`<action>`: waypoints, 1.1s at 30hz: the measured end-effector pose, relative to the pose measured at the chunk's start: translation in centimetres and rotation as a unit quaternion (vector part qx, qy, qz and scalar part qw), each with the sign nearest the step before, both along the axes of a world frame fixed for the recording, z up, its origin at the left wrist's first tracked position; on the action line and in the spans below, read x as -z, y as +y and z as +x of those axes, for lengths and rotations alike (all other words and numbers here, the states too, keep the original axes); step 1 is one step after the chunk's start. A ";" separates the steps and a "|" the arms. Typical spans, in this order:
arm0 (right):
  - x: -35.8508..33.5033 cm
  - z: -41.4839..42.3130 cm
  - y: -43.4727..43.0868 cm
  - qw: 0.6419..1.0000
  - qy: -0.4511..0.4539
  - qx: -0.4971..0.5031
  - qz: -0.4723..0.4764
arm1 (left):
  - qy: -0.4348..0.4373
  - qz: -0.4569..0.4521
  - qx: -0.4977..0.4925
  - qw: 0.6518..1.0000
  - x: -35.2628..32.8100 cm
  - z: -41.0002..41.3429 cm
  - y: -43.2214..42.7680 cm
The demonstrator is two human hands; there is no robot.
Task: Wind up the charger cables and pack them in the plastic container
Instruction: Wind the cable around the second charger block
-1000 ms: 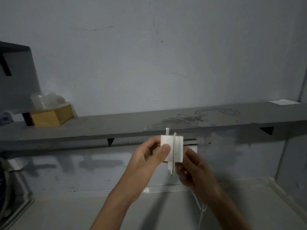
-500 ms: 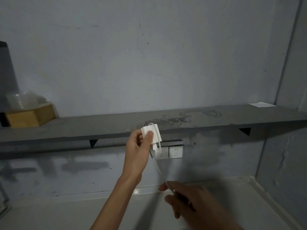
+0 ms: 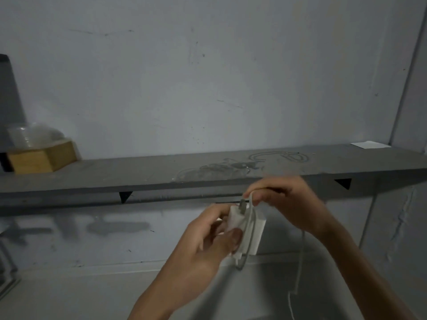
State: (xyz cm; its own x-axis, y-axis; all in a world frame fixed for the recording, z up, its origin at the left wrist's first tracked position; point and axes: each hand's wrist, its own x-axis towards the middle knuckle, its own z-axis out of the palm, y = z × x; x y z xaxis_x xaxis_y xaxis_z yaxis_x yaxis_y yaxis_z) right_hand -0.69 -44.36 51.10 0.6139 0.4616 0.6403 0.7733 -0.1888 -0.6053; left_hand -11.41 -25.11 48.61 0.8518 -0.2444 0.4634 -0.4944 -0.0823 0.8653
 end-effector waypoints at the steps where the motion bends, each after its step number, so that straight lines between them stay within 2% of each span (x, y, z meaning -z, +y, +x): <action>1: 1.2 0.5 0.6 0.999 0.033 -0.028 0.010 | -0.002 -0.016 -0.005 1.000 -0.3 0.2 -0.1; 4: 3.9 0.4 2.6 0.993 0.096 -0.053 0.034 | 0.008 -0.074 -0.043 0.996 -0.1 1.5 -0.1; 8: 6.6 -0.8 5.1 0.981 0.175 -0.040 0.067 | 0.068 -0.200 -0.058 0.976 0.1 3.5 -0.1; 11: 8.8 -2.7 6.8 0.937 0.316 -0.091 0.119 | 0.101 -0.269 -0.079 0.955 0.0 5.2 0.1; 13: 10.2 -4.5 7.4 0.921 0.354 -0.113 0.121 | 0.100 -0.284 -0.131 0.944 0.2 6.5 0.6; 17: 12.0 -8.0 6.2 0.944 0.301 -0.133 0.011 | 0.050 -0.245 -0.245 0.937 0.8 8.6 2.9; 19: 11.2 -8.9 5.0 0.968 0.241 -0.064 -0.037 | 0.020 -0.166 -0.286 0.944 1.3 8.8 4.2; 23: 5.0 -8.3 2.1 0.996 0.024 0.083 -0.008 | -0.012 0.062 -0.272 0.960 2.9 7.7 5.0; 26: 0.8 -5.5 1.2 0.980 -0.109 0.164 0.039 | -0.024 0.099 -0.207 0.973 3.3 5.7 3.6; 28: -0.4 -2.8 1.3 0.976 -0.113 0.174 0.070 | -0.042 0.114 -0.160 0.980 2.8 4.4 2.3; 30: -0.7 -0.4 1.4 0.983 -0.065 0.149 0.086 | -0.050 0.097 -0.104 0.989 2.0 3.1 1.3; 33: 0.2 0.9 2.0 0.989 0.054 0.021 0.133 | -0.052 0.076 -0.077 0.993 1.1 2.3 0.9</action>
State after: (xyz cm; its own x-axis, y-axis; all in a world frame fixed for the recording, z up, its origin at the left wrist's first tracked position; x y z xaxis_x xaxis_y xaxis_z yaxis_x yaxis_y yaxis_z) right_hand 0.17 -42.37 50.89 0.7000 0.2587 0.6657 0.6968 -0.0429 -0.7160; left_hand -9.06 -24.24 47.49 0.8337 -0.1888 0.5189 -0.5522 -0.2886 0.7822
